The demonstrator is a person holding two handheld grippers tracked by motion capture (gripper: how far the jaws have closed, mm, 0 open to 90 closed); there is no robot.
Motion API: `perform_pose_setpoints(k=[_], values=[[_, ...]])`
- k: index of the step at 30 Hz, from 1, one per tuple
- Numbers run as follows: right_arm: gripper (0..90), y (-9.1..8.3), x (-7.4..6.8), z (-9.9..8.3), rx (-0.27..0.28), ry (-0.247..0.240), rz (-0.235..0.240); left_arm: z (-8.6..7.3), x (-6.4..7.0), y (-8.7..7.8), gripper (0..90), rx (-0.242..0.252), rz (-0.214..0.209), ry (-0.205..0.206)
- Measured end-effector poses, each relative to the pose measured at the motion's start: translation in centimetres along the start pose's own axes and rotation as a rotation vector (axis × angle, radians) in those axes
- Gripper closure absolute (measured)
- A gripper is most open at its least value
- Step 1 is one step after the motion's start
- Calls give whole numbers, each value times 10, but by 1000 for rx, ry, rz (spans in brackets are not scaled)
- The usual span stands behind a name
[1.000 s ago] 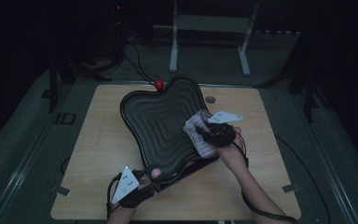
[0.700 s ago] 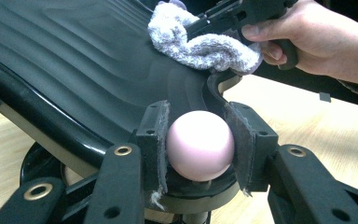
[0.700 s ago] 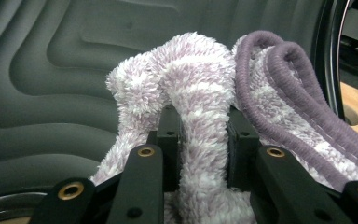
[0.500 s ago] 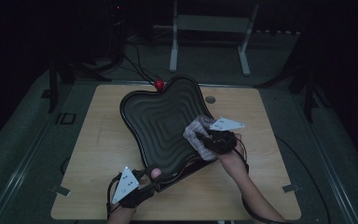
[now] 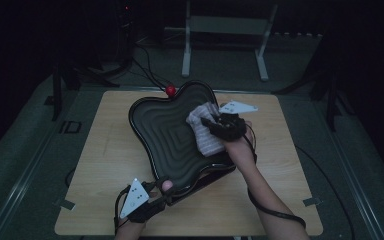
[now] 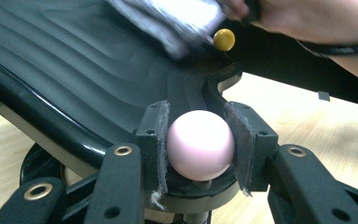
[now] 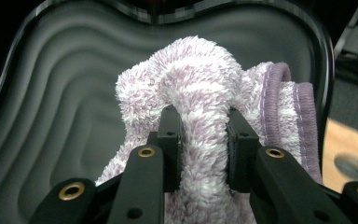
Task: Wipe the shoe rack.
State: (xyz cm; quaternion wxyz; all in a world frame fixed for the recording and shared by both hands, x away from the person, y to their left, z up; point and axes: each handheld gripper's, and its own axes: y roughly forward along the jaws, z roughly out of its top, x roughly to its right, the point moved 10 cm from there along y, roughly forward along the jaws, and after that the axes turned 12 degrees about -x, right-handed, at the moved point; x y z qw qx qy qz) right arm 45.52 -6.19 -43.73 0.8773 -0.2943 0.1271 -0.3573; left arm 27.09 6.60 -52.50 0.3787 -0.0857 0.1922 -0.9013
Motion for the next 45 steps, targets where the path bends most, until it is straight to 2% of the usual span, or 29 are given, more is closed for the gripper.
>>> perform_pose_setpoints(k=[7,12,16,20,23,33,34,45], values=[[723,20,-1,39,-10,-37,-36,0,0,0,602,2,-2,3],[722,29,7,61,-3,-10,-45,0,0,0,603,0,-4,4],[722,40,12,67,-25,3,-48,0,-1,0,602,-1,-5,6],[720,53,11,63,-68,-8,-51,0,0,0,603,-4,-4,6],[720,55,10,61,-70,-14,-55,0,0,0,603,-2,-5,5],[719,51,7,47,-70,-20,-57,0,0,0,603,-2,-3,4],[719,48,5,40,-67,-21,-54,0,0,0,603,0,-2,3],[718,38,0,16,-62,-12,-35,0,0,0,602,3,-1,2]])
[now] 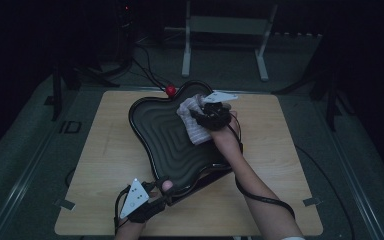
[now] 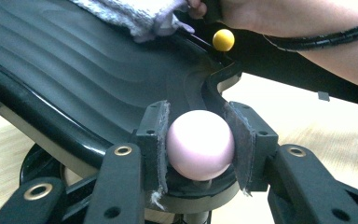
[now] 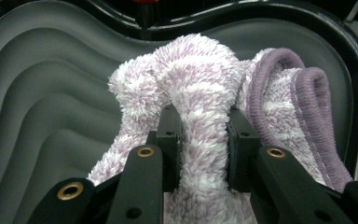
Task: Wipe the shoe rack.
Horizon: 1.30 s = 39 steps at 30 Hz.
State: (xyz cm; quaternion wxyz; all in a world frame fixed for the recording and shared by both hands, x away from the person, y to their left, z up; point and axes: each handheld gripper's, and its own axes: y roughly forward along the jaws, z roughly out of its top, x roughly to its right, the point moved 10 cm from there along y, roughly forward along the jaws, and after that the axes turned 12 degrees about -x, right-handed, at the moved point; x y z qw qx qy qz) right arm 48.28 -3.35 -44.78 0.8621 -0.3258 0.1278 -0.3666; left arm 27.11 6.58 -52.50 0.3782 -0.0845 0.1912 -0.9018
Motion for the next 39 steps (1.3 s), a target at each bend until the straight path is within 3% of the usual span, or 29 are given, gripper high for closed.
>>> perform_pose_setpoints(k=[8,29,39], values=[[717,-5,-4,-13,2,1,7,0,0,0,603,0,1,1],[716,-24,-24,-70,16,22,54,0,0,0,603,-1,3,-1],[715,-34,-33,-94,12,7,53,0,0,0,602,0,4,-1]])
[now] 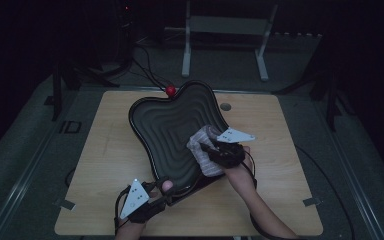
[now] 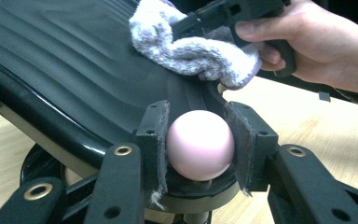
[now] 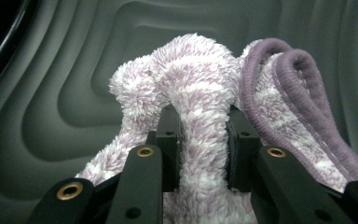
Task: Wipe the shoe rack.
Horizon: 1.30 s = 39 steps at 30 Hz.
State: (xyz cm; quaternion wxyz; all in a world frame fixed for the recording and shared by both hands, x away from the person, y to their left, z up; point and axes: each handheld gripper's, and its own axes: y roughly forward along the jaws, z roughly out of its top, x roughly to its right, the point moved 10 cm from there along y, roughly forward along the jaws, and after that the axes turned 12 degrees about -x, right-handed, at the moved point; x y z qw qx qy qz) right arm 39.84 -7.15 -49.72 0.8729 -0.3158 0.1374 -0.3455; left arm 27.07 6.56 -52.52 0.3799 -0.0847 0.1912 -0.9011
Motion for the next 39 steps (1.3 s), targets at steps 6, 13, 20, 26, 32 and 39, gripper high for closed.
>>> perform_pose_setpoints(k=[6,13,20,26,32,39], values=[[715,-3,-4,-9,-9,-11,12,0,1,0,602,-1,1,-2],[715,-7,-7,-19,-13,-46,4,0,1,0,602,-2,2,0],[715,-8,-9,-23,-16,-116,-34,0,2,0,602,-2,2,1],[714,-10,-7,-24,-24,-117,-5,0,2,0,602,-1,-3,3],[716,-13,-7,-16,-11,-76,41,0,2,0,602,1,-6,-2],[717,-20,-9,25,47,-65,61,0,2,0,602,0,-5,-2]])
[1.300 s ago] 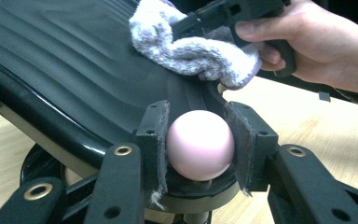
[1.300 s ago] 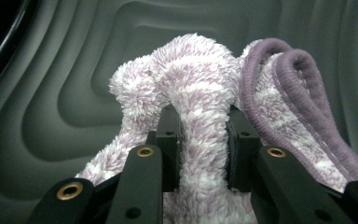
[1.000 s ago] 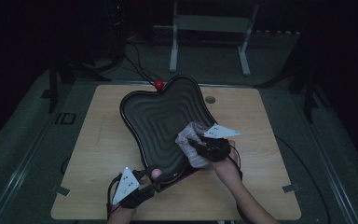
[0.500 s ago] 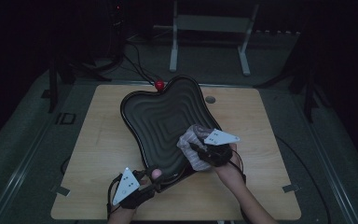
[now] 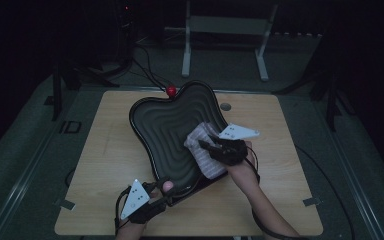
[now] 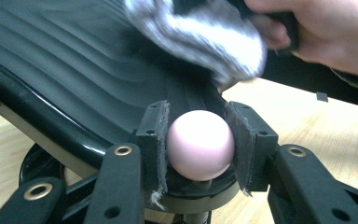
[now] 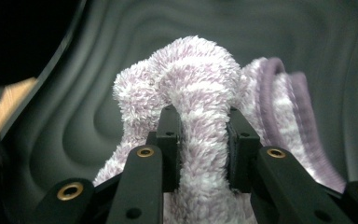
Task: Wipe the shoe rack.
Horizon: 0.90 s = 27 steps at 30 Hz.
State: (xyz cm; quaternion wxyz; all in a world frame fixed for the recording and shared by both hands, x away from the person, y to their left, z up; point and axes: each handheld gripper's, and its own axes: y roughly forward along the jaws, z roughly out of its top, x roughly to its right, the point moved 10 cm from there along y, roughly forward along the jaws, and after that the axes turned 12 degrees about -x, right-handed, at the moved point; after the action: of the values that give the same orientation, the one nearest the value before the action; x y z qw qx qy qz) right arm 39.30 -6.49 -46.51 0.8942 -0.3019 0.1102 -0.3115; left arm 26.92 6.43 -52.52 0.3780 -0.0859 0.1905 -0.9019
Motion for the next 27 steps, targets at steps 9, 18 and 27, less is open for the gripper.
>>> perform_pose_setpoints(k=[9,18,27], values=[[716,13,8,56,37,8,0,0,0,0,602,-3,-2,4],[715,44,13,95,18,11,1,0,0,0,602,-5,-4,6],[707,72,20,103,-4,31,-28,0,1,0,602,-12,6,12]])
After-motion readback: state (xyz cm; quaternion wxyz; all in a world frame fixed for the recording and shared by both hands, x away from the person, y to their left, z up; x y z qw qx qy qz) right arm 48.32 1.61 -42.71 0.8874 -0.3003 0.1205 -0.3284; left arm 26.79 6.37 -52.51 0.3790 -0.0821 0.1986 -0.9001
